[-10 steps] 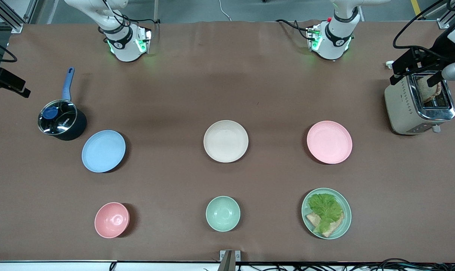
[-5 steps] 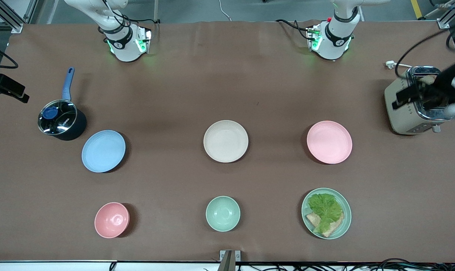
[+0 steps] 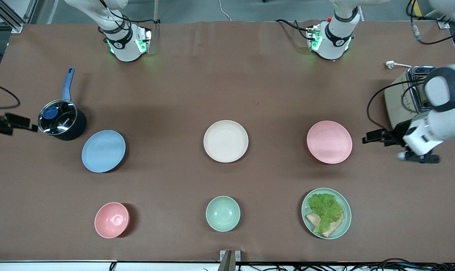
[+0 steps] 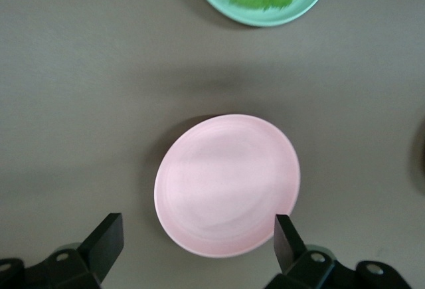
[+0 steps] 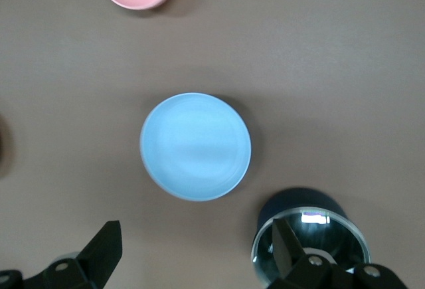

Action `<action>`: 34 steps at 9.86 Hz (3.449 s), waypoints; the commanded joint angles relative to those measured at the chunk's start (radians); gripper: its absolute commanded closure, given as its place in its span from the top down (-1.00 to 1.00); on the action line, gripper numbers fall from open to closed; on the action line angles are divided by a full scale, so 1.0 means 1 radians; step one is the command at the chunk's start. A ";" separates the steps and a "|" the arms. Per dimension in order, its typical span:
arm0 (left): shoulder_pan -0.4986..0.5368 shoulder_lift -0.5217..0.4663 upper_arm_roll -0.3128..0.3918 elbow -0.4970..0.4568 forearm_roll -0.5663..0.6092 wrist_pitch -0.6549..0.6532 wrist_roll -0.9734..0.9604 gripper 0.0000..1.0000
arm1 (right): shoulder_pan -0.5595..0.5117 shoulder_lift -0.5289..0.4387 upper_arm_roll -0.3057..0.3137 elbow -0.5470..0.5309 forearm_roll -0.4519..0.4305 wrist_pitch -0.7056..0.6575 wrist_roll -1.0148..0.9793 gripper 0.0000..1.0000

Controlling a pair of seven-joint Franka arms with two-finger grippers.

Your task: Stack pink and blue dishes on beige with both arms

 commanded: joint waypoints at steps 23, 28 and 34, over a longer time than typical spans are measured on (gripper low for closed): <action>-0.047 0.270 -0.624 -0.067 0.059 0.538 -0.733 -0.95 | 0.066 0.245 -0.083 0.149 0.195 -0.151 0.141 -0.99; -0.087 0.416 -0.687 0.013 0.426 0.542 -1.139 -0.75 | 0.096 0.143 0.155 0.139 0.168 -0.172 0.567 -0.99; -0.052 0.078 -0.561 -0.012 0.425 0.260 -0.952 1.00 | 0.103 0.037 0.564 -0.192 0.168 0.226 0.875 -0.98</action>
